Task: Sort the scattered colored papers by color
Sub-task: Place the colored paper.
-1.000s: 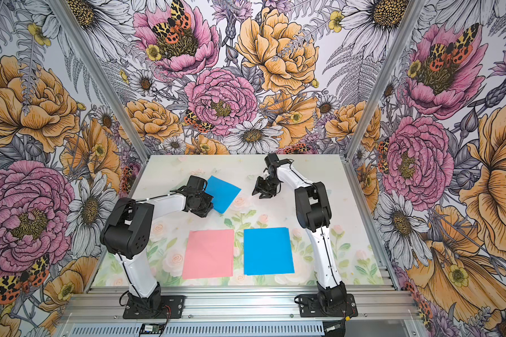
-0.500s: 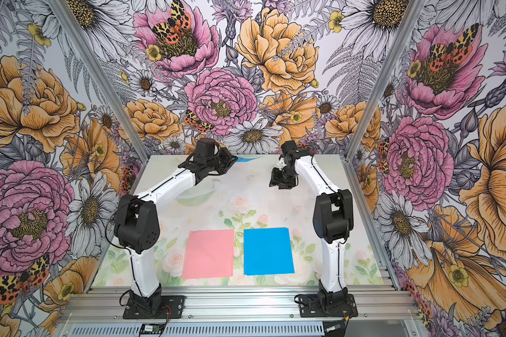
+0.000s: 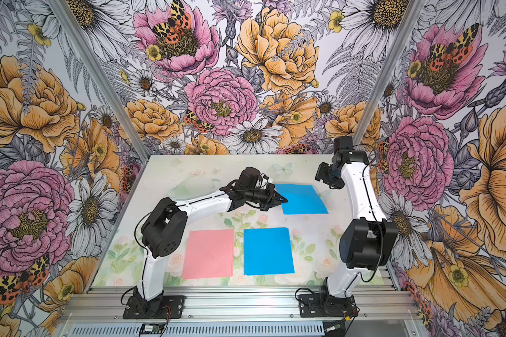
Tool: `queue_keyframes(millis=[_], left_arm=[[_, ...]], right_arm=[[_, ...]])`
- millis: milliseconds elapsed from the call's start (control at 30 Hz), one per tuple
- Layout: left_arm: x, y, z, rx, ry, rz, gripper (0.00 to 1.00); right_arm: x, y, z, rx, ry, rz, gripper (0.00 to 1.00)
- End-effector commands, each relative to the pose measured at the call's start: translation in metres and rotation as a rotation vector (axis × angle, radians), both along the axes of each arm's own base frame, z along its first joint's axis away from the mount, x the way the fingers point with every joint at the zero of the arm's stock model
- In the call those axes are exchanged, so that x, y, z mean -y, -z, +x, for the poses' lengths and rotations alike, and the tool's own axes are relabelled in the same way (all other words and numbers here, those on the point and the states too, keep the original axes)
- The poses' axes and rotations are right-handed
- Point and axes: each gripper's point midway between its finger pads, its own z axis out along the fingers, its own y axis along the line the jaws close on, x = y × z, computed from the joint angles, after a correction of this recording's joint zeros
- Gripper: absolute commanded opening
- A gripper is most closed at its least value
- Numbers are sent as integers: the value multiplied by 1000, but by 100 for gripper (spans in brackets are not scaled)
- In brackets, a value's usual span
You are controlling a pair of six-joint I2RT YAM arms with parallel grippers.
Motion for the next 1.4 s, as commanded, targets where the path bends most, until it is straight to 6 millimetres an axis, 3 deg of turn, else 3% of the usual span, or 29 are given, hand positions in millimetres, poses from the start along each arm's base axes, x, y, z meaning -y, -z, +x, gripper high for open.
queue_keyframes(millis=[0, 67, 233, 333, 467, 733, 967, 1200, 1367], left_arm=[[-27, 30, -48, -83, 172, 105, 0], [-39, 51, -74, -108, 244, 166, 0], [-60, 81, -112, -98, 372, 304, 0], [-68, 82, -111, -79, 364, 358, 0], [-74, 80, -107, -40, 334, 439, 0], [-96, 71, -101, 13, 196, 590, 0], [-96, 72, -122, -15, 176, 621, 0], [-122, 80, -135, -41, 125, 697, 0], [-128, 85, -137, -51, 97, 726, 0]], right_arm=[[-7, 16, -12, -41, -5, 48, 60], [-18, 24, -17, -53, -27, 107, 60], [-49, 33, -31, -1, -53, 270, 61], [-64, 38, -42, 22, -62, 318, 62], [-80, 61, -64, -40, -87, 327, 62], [-100, 85, -94, -78, -107, 345, 62], [-111, 97, -90, -94, -118, 363, 63], [-128, 113, -89, -115, -148, 346, 60], [-137, 126, -90, -142, -170, 345, 57]])
